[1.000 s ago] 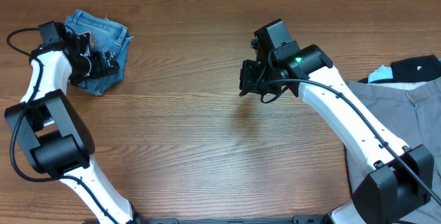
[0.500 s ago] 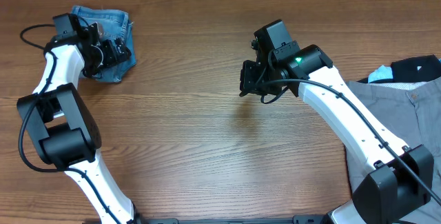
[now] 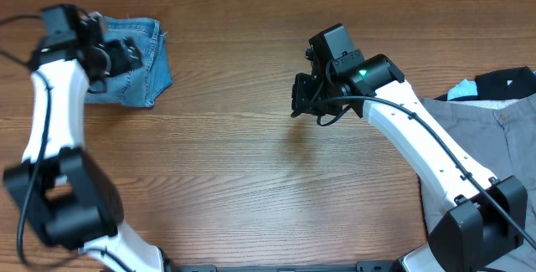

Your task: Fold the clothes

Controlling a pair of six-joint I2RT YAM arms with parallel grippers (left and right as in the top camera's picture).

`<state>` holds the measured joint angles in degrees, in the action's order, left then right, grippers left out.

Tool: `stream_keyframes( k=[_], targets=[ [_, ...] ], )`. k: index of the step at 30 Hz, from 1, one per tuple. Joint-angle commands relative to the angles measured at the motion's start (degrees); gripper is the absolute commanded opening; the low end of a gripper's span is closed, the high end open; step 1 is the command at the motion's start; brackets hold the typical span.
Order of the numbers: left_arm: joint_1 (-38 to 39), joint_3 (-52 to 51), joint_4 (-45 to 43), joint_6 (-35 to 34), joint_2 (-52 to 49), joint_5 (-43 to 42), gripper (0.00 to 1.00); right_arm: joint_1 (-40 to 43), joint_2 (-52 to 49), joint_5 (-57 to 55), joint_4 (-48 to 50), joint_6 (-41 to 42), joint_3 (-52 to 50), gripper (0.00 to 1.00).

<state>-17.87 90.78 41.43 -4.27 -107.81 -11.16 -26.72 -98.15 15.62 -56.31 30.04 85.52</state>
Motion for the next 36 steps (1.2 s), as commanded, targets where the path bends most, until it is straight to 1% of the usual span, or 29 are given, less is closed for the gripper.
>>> stream_keyframes(
  k=[1, 4, 5, 6, 7, 9, 10, 11, 12, 16, 17, 26, 31, 36],
  targets=[
    [-1.36, 0.24, 0.37, 6.80, 4.92, 3.17, 1.00, -0.15, 1.07, -0.61, 0.44, -0.09, 0.83, 0.10],
    [-1.33, 0.24, 0.90, 11.52, 5.09, 2.62, 1.00, -0.15, 1.18, -0.59, 0.63, -0.09, 0.83, 0.10],
    [-1.33, 0.24, 0.66, 13.29, 4.61, 2.34, 0.94, -0.15, 1.18, -0.57, 0.59, -0.07, 0.83, 0.10],
    [-1.33, 0.24, -0.11, 15.06, 3.87, 2.27, 0.80, -0.15, 1.18, -0.57, 0.48, -0.07, 0.83, 0.10],
    [-1.33, 0.24, -1.11, 16.39, 2.95, 2.29, 0.71, -0.15, 1.18, -0.57, 0.42, -0.07, 0.83, 0.10],
    [-1.33, 0.24, -3.61, 18.23, 0.76, 2.32, 0.60, -0.15, 1.18, -0.57, 0.44, -0.09, 0.83, 0.10],
    [-1.33, 0.24, -4.87, 18.51, -0.46, 2.32, 0.58, -0.15, 1.18, -0.59, 0.42, -0.09, 0.83, 0.10],
    [-1.36, 0.24, -6.36, 18.49, -1.97, 2.38, 0.58, -0.15, 1.18, -0.59, 0.39, -0.07, 0.83, 0.10],
    [-1.36, 0.24, -7.48, 18.47, -3.30, 2.36, 0.52, -0.15, 1.18, -0.59, 0.33, -0.09, 0.83, 0.10],
    [-1.36, 0.24, -10.16, 17.64, -8.72, 2.27, 0.07, -0.15, 1.18, -0.59, 0.24, -0.07, 0.83, 0.10],
    [-1.33, 0.24, -10.62, 17.33, -9.88, 2.08, 0.04, -0.15, 1.18, -0.59, 0.24, -0.07, 0.83, 0.10],
    [-2.10, 0.24, -16.24, 16.63, -21.46, 1.95, 0.04, -0.20, 1.18, -0.57, 0.04, -0.07, 0.83, 0.10],
    [-4.22, 0.24, -17.33, 11.10, -24.76, 2.82, 0.04, -0.26, 1.18, -0.59, -1.05, -0.07, 0.83, 0.10],
    [-7.87, 0.24, -18.01, 4.81, -24.79, 2.71, 0.04, -0.26, 1.18, -0.61, -1.03, -0.07, 0.83, 0.10]
  ],
)
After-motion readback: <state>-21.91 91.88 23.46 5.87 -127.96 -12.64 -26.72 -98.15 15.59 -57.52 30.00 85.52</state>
